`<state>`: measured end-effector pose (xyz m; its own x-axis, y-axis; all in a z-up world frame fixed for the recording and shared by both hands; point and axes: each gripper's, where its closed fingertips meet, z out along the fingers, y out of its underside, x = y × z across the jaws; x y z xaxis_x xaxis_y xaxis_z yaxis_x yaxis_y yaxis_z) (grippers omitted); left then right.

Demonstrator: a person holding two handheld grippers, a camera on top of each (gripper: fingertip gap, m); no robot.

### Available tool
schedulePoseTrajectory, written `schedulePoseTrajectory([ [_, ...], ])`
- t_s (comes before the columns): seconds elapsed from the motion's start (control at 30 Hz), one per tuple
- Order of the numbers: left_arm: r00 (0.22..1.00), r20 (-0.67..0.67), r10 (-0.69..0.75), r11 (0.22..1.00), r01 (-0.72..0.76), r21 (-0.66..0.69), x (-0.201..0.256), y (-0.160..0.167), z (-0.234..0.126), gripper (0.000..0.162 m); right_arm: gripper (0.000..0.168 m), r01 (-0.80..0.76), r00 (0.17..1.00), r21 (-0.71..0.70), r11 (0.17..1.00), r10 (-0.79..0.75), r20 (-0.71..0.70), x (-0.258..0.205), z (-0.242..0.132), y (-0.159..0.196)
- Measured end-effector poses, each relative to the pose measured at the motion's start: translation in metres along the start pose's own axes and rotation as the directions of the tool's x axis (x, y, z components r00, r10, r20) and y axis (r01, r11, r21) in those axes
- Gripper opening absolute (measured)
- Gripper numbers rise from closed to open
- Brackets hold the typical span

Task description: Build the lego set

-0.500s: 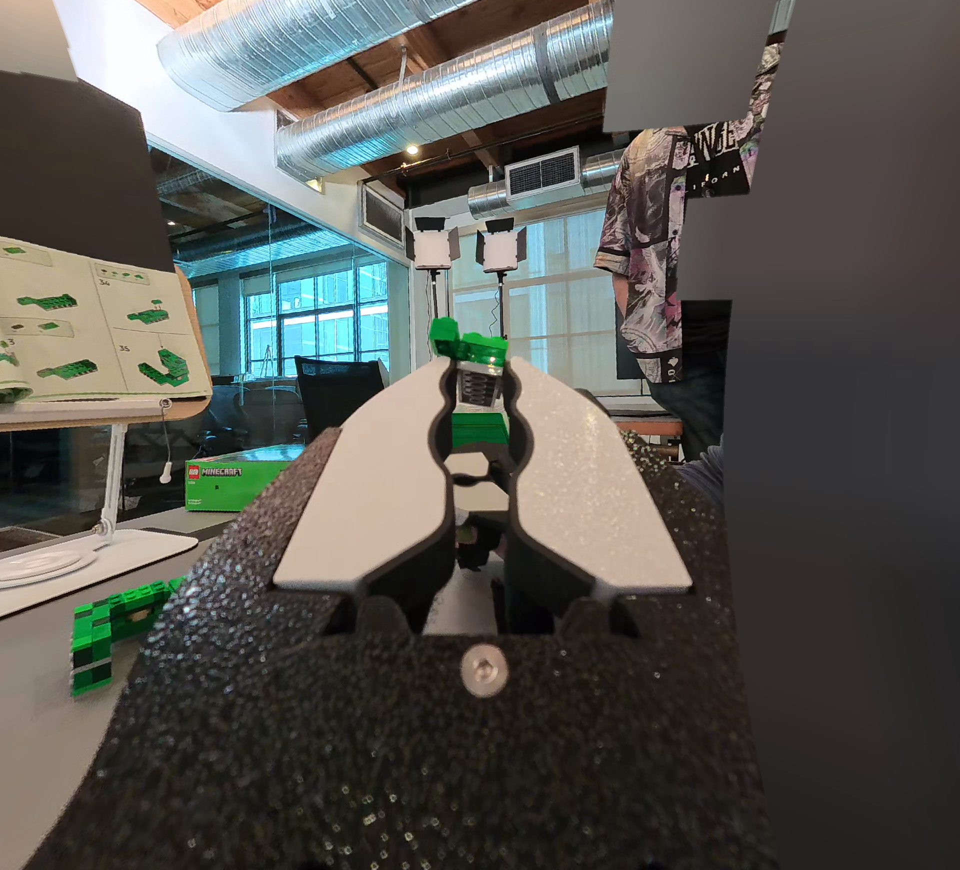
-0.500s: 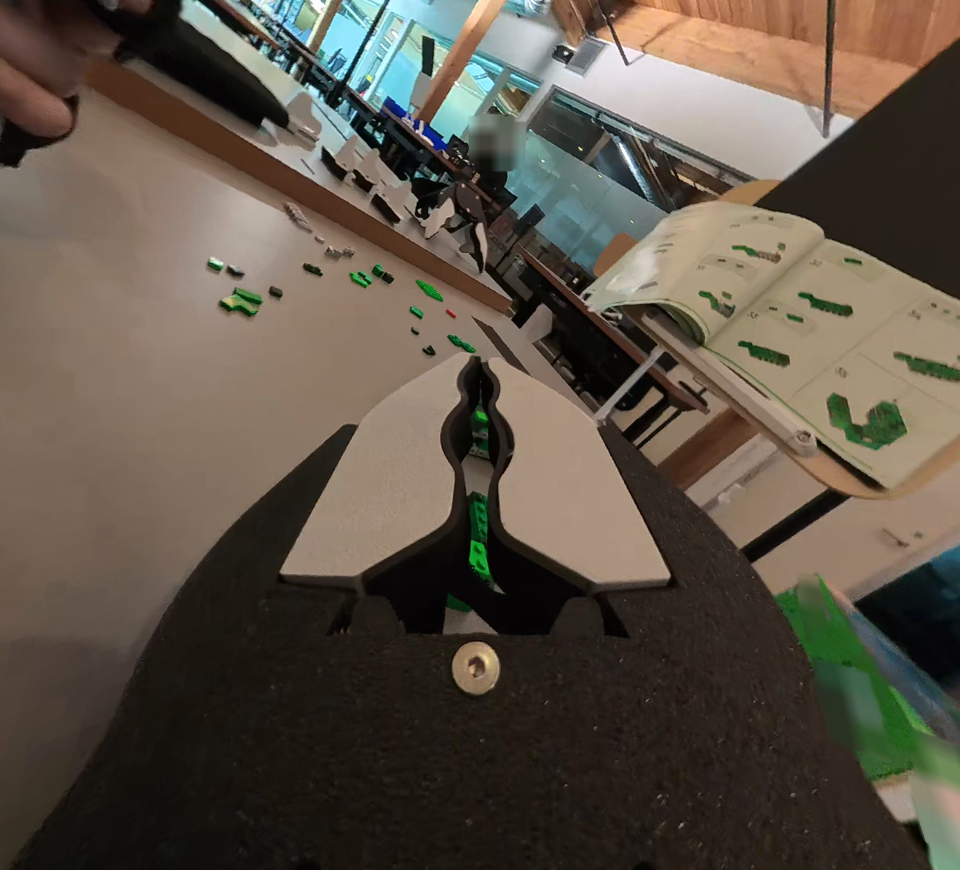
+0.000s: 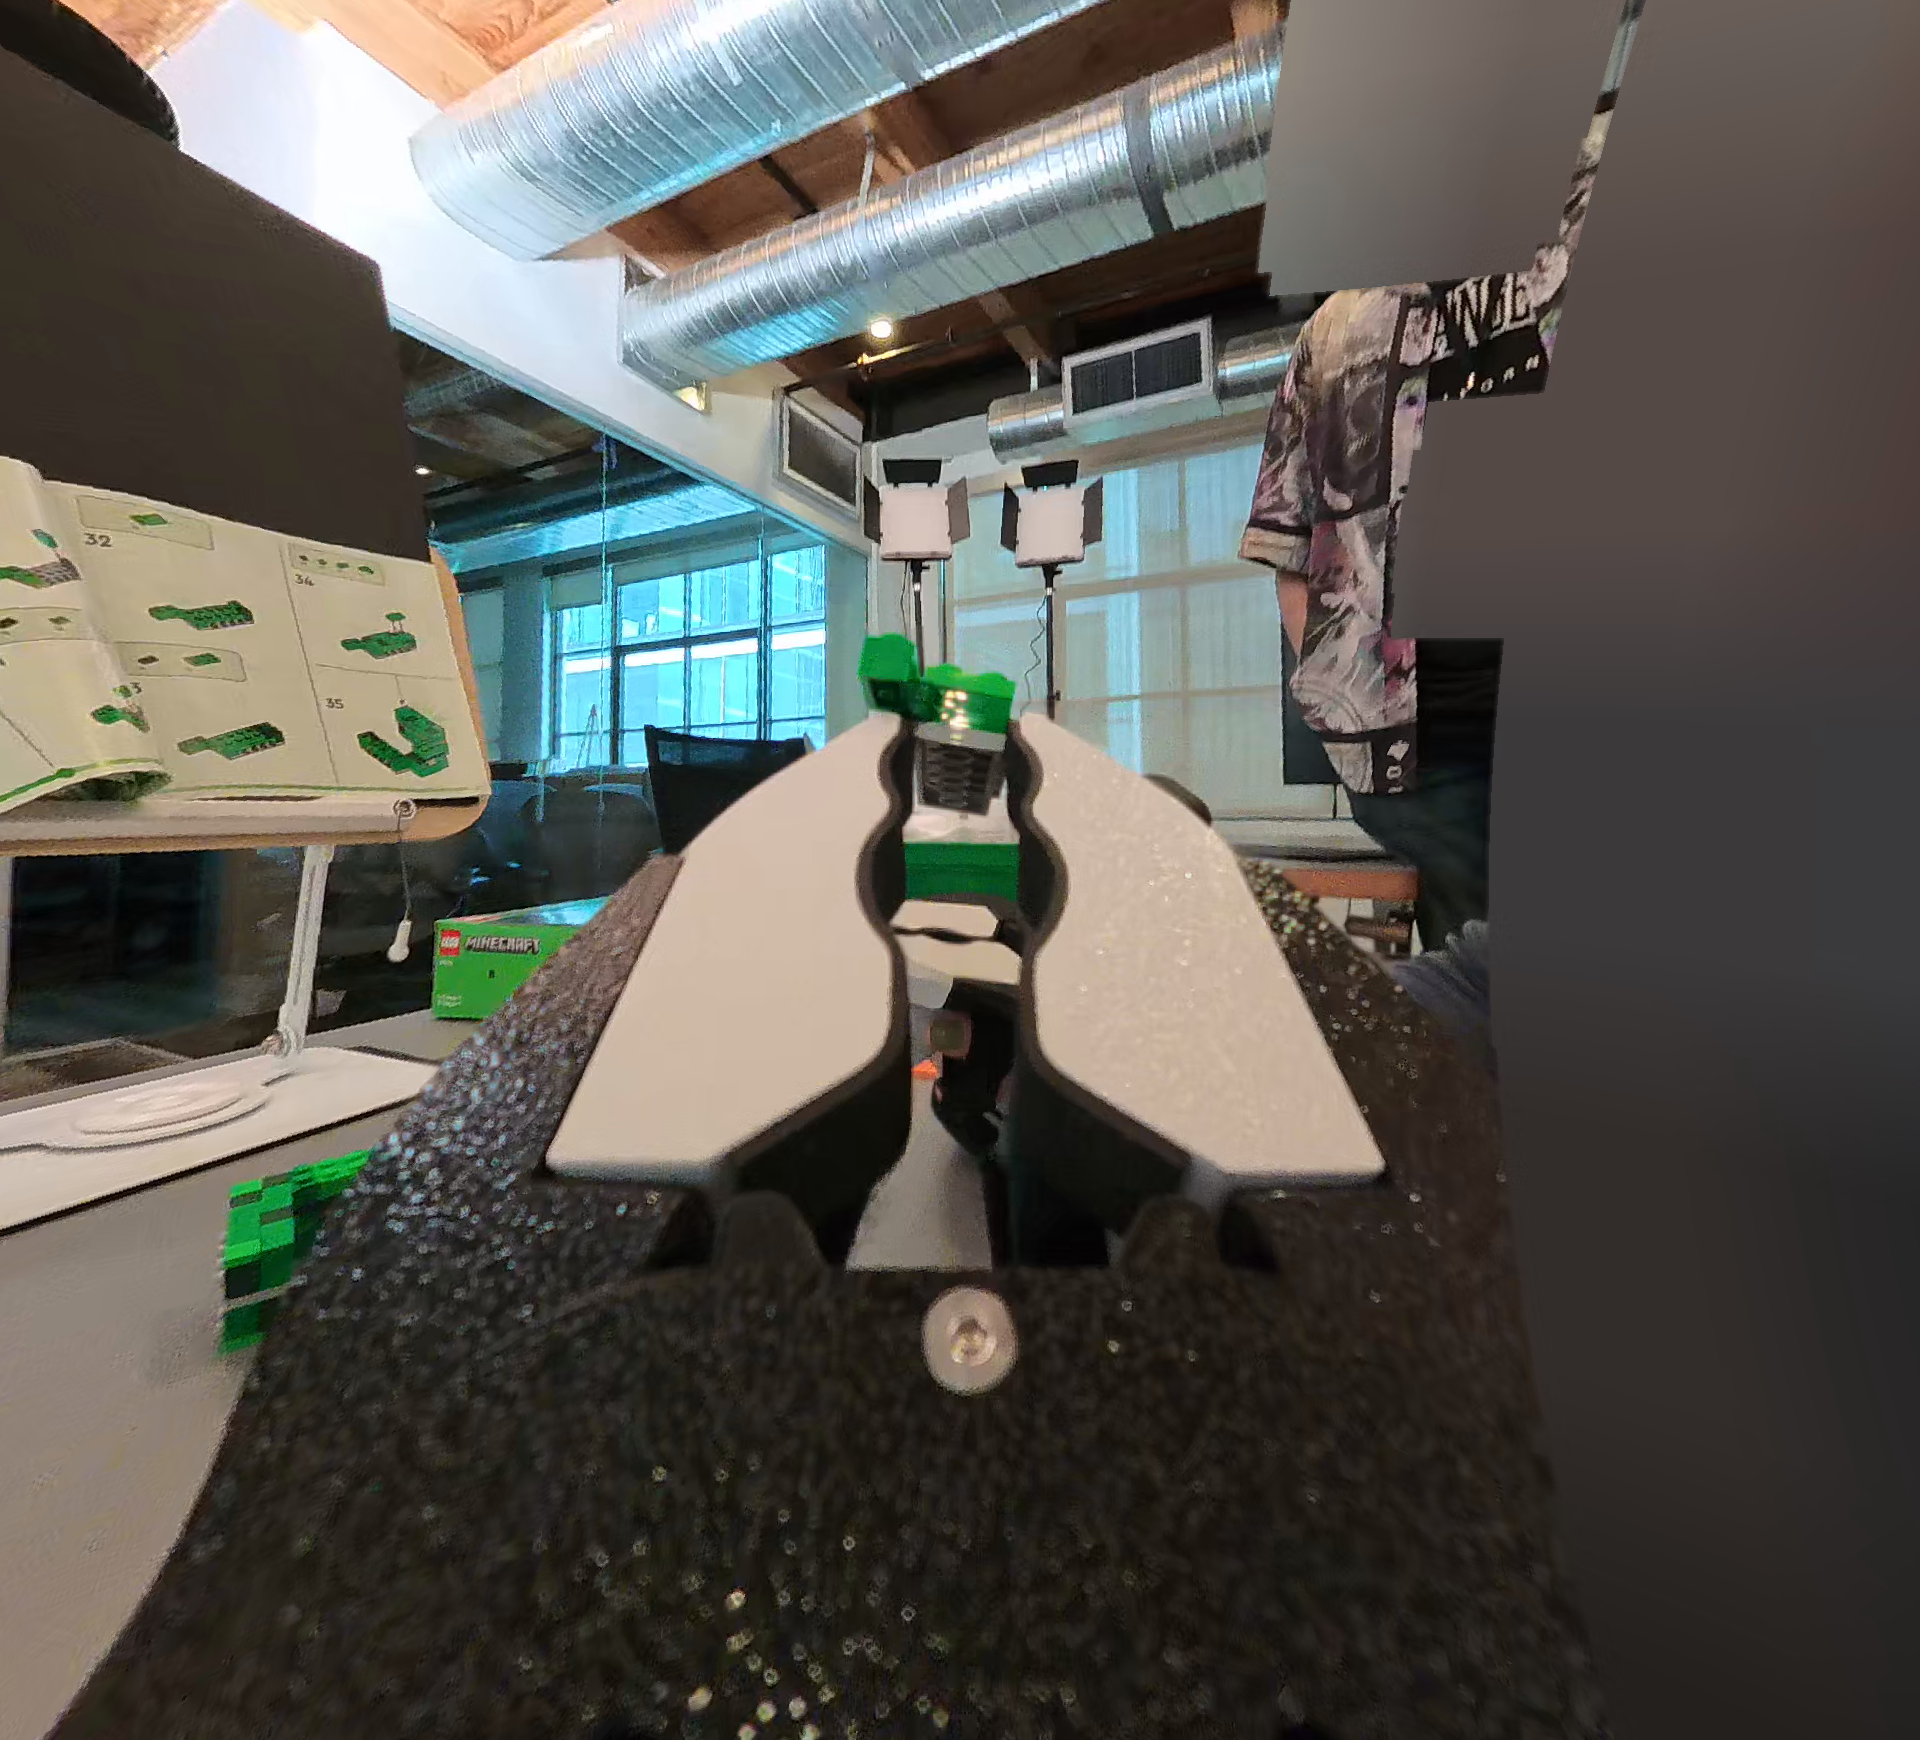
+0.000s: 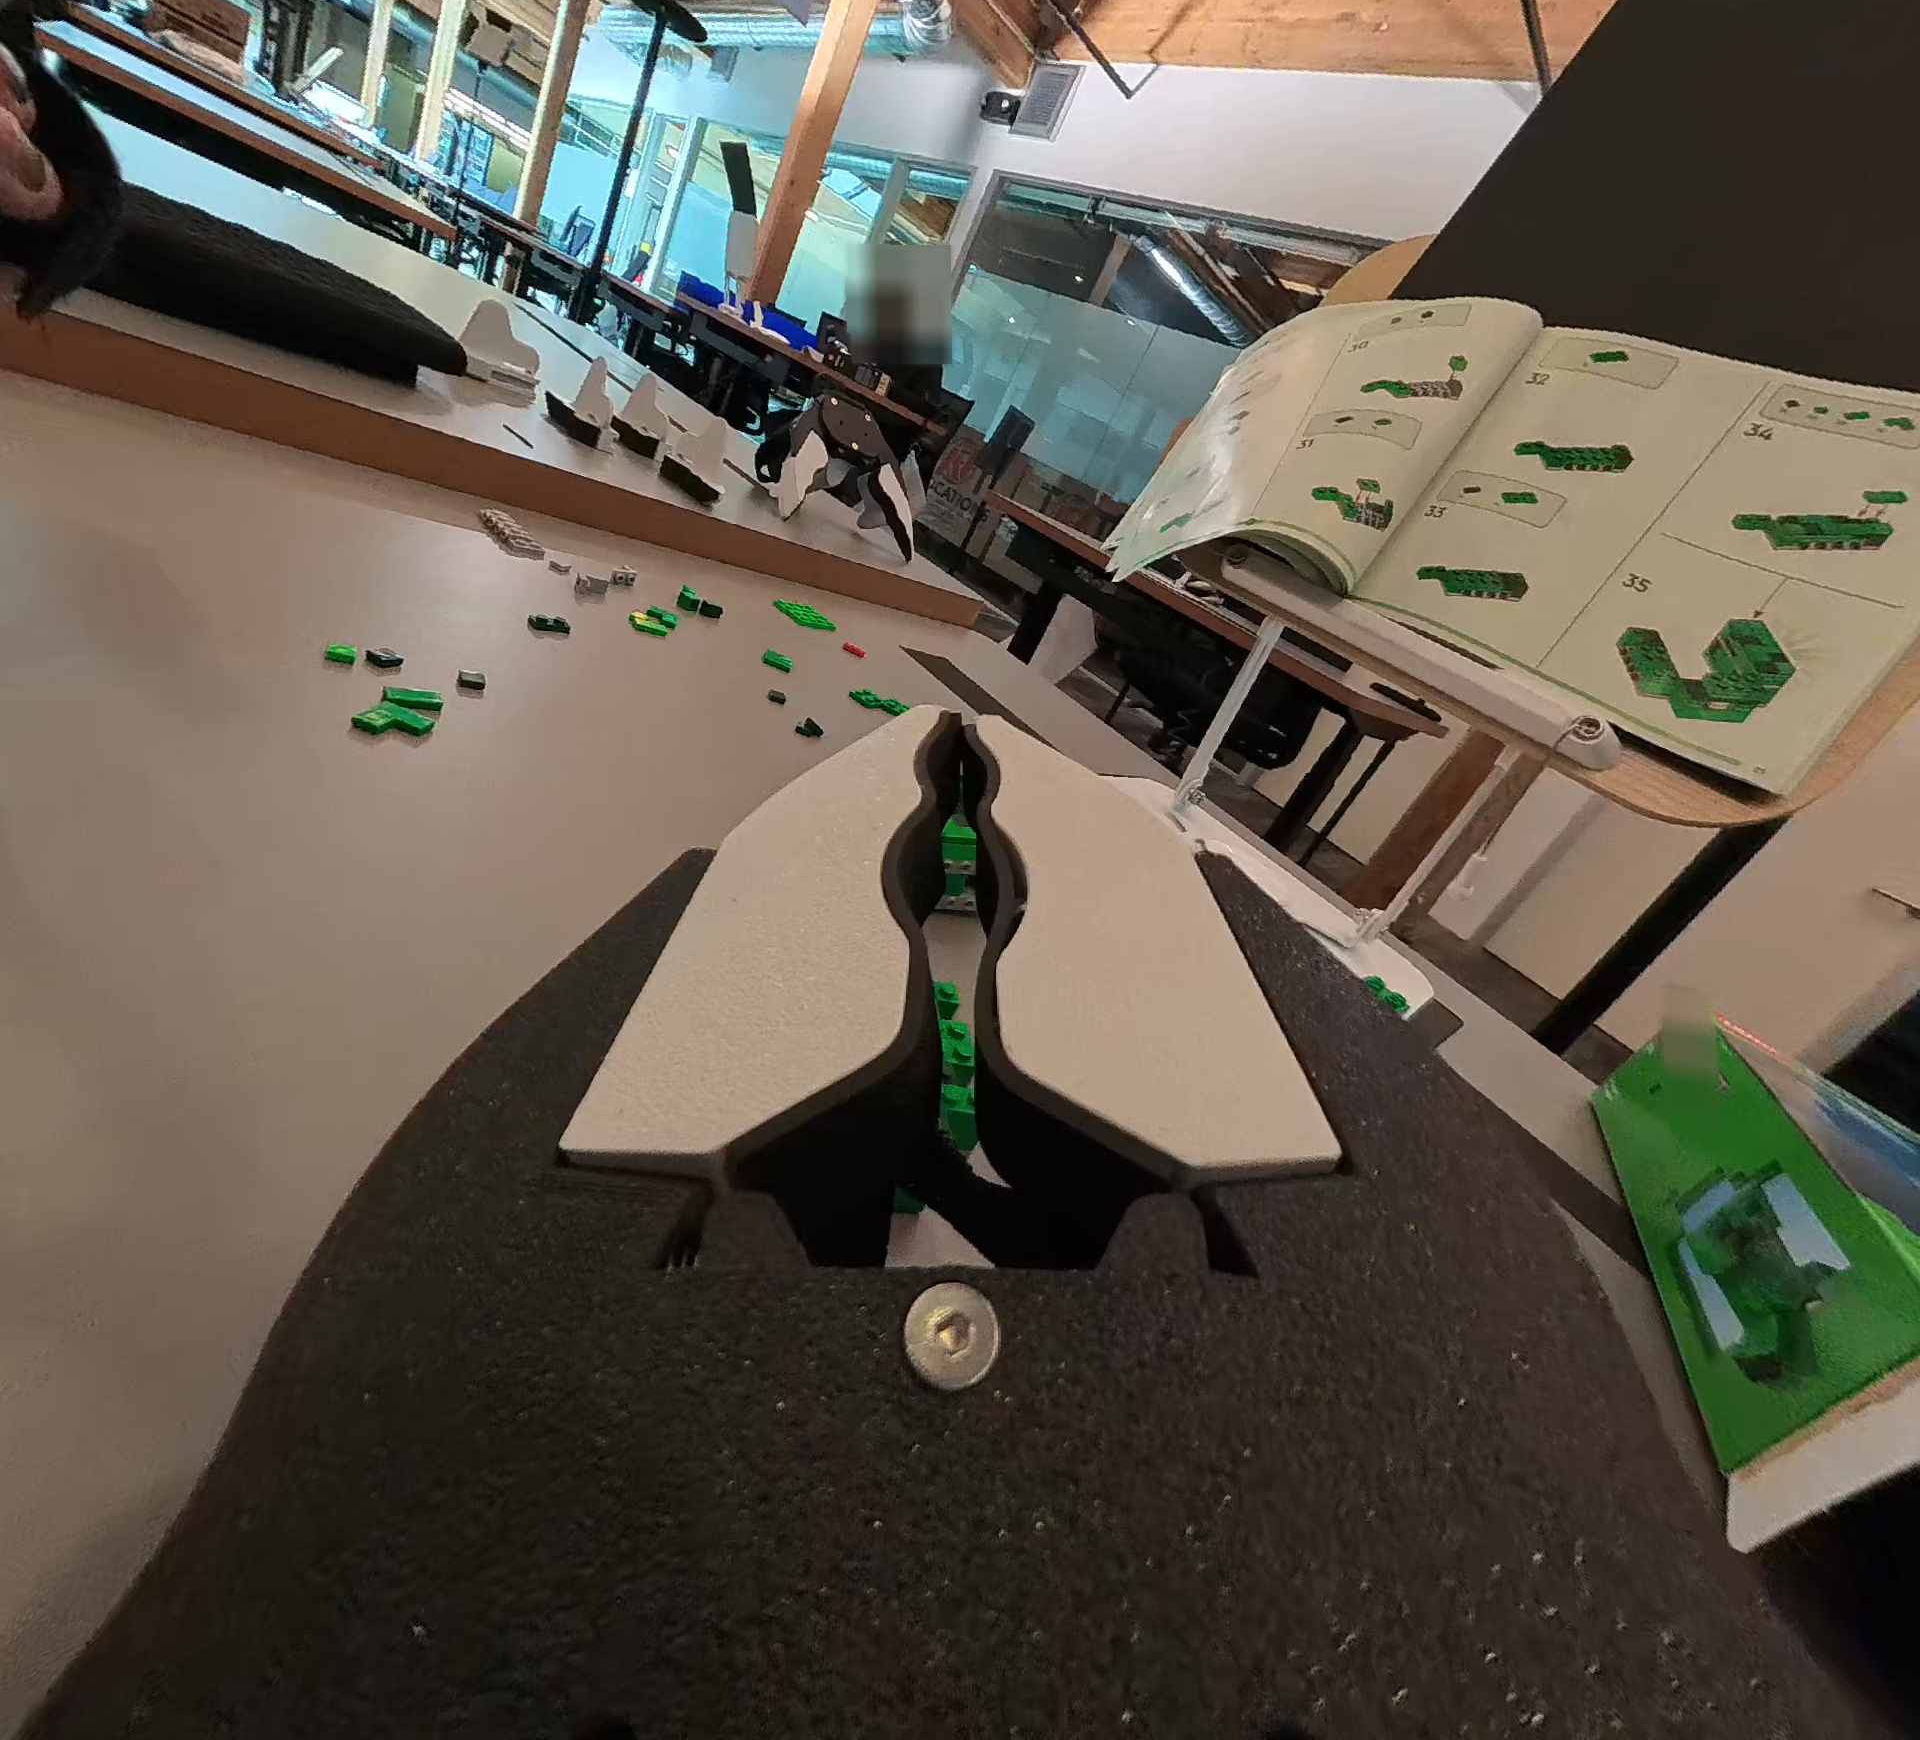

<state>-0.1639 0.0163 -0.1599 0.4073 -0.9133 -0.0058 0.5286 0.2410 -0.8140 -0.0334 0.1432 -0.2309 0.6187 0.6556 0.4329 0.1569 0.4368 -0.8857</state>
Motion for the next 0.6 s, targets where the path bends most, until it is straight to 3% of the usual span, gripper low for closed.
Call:
schedulePoseTrajectory([
  [0.2,0.979,0.009,0.204,0.962,-0.199,-0.186,0.009,0.025,0.011,0.016,0.0,-0.021,0.986,-0.04,0.999,0.014,-0.168,0.035,-0.003,0.01],
  [0.33,0.974,0.018,0.224,0.957,-0.217,-0.191,0.008,0.026,0.012,0.016,0.0,-0.164,0.916,-0.227,0.96,0.062,-0.397,0.076,-0.013,0.042],
  [0.43,0.976,0.035,0.213,0.963,-0.204,-0.174,0.005,0.022,0.009,0.016,0.0,-0.209,0.898,-0.222,0.952,0.097,-0.429,0.083,-0.015,0.046],
  [0.6,0.977,0.039,0.209,0.964,-0.199,-0.176,0.004,0.022,0.009,0.016,0.0,-0.15,0.922,-0.227,0.962,0.054,-0.382,0.073,-0.01,0.042],
])
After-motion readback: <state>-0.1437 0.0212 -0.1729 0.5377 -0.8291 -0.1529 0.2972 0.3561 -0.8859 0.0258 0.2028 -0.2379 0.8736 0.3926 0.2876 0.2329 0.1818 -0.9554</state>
